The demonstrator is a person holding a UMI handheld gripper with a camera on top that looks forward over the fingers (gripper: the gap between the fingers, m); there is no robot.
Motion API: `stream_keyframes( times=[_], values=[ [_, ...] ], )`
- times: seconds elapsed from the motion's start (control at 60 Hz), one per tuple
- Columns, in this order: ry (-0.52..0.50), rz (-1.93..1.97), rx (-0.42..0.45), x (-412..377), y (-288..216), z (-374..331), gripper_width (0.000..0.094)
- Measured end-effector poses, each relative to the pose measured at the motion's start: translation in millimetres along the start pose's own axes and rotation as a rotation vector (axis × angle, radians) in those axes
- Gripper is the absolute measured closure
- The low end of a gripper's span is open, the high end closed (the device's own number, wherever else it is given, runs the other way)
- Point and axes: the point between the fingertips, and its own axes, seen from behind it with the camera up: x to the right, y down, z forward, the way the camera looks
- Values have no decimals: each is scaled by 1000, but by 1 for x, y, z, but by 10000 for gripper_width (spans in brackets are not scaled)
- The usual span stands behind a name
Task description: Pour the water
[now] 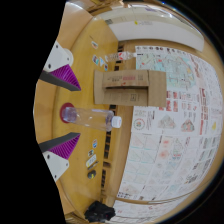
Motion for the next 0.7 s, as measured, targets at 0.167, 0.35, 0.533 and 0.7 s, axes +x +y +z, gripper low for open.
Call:
stream_keyframes(
  times=[0.167,0.35,0.533,0.7],
  values=[
    [39,4,-25,-29,22,-114,87],
    [68,29,-25,-61,46,-224,84],
    [74,38,-10,-79,62,-291,87],
    [108,47,3,-72,62,-317,84]
  ],
)
